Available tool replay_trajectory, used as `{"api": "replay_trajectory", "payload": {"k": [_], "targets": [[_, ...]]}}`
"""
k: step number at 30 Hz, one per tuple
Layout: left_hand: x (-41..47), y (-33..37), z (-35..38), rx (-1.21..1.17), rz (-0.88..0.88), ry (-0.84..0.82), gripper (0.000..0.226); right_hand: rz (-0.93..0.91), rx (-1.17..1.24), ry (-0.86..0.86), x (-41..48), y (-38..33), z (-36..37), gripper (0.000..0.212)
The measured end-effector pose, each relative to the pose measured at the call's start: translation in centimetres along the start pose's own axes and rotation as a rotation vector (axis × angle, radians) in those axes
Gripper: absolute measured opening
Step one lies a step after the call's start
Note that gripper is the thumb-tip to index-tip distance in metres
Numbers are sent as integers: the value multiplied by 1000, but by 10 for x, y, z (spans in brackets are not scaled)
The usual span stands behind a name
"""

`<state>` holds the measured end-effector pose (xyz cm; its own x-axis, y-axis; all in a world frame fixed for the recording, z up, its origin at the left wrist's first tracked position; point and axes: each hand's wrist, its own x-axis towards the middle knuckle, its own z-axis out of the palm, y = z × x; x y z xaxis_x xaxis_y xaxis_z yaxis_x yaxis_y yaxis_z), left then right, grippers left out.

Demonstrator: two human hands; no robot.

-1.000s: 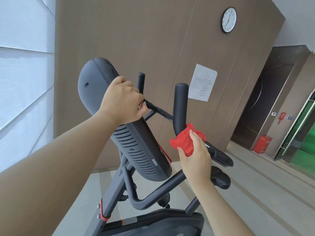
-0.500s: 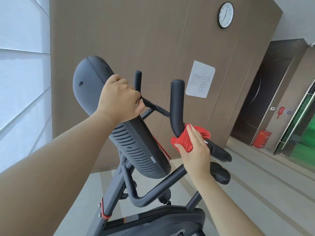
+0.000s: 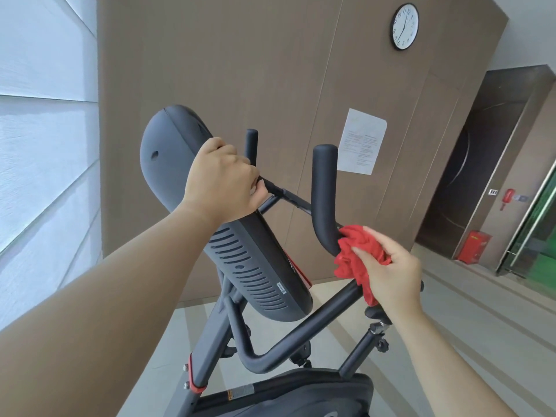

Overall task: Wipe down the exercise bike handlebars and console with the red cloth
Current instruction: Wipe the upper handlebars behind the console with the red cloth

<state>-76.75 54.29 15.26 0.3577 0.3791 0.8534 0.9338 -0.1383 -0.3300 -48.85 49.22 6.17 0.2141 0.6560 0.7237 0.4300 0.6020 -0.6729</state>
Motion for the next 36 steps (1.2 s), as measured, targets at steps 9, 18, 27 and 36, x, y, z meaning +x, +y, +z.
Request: {"api": "replay_trajectory", "payload": {"k": [9, 18, 27, 36], "targets": [[-1, -1, 1, -13, 18, 36, 42, 16, -182, -301, 30, -15, 21, 62], [-1, 0, -1, -8, 20, 16, 40, -17, -374, -334, 27, 1, -19, 44], [-1, 0, -2, 0, 22, 65, 37, -58, -333, -367, 25, -7, 6, 68], [-1, 1, -7, 20, 18, -34, 41, -12, -427, -441, 32, 8, -24, 57]]}}
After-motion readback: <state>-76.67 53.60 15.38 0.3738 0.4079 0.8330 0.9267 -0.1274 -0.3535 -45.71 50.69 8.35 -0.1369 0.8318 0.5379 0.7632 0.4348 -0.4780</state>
